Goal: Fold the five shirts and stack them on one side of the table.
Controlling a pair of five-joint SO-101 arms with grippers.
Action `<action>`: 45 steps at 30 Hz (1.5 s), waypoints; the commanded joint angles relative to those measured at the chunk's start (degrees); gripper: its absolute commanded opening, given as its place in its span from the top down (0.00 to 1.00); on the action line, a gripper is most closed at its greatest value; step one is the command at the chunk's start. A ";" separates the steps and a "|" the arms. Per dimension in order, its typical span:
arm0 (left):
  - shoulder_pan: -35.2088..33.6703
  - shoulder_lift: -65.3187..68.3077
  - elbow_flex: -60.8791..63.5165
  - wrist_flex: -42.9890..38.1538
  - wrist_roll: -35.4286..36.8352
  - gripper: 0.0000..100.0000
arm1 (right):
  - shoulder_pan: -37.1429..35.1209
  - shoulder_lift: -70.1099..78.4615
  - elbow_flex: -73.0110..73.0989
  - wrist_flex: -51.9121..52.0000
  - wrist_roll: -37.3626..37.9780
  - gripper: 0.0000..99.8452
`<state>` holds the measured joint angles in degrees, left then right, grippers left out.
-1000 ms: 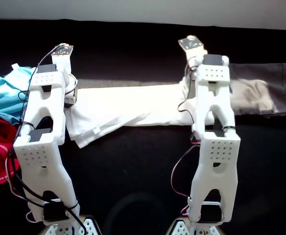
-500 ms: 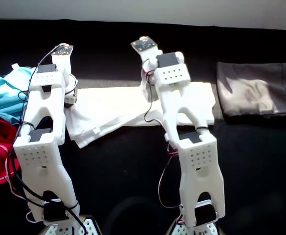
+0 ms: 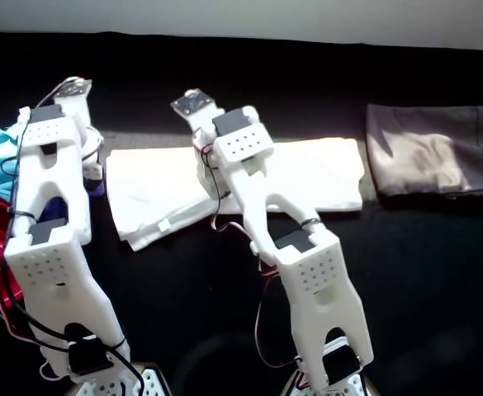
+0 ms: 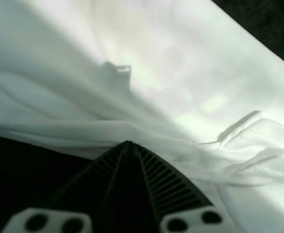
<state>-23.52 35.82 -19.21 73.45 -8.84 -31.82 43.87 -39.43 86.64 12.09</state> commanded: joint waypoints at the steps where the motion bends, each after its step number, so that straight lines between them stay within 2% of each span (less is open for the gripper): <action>1: -5.67 -1.36 -2.24 0.62 0.00 0.99 | -1.10 -0.75 1.01 1.89 0.18 0.99; 5: -9.36 0.92 -2.33 0.79 0.00 0.99 | -2.95 -1.19 0.84 8.31 0.18 0.99; 10: -9.63 1.01 -2.24 2.11 0.26 0.99 | -4.70 -4.09 -3.47 14.37 0.00 0.99; 17: -3.47 1.19 -9.36 17.58 0.26 0.99 | -1.54 -14.81 -10.51 14.37 -0.35 0.99; 21: -0.40 1.36 -12.53 25.41 1.67 0.90 | 5.76 -23.69 -10.15 14.37 -0.35 0.99; 24: -0.04 1.36 -12.44 25.85 5.89 0.82 | 12.35 -31.25 -6.29 14.46 -0.09 0.99; 28: 1.45 1.45 -12.53 25.67 6.33 0.80 | 18.07 -42.42 4.18 14.46 0.00 0.99; 35: 5.14 2.95 -11.03 25.41 6.33 0.80 | 19.12 -59.03 24.75 13.41 0.09 0.99; 40: 4.62 6.99 -10.77 25.41 6.33 0.80 | 23.60 -66.24 32.66 8.40 0.18 0.99; 45: 5.05 10.24 -10.86 22.07 9.14 0.80 | 24.66 -68.62 38.46 6.90 4.66 0.99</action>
<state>-19.38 45.76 -29.41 97.36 -2.15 -8.00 -21.98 -3.12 94.55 14.73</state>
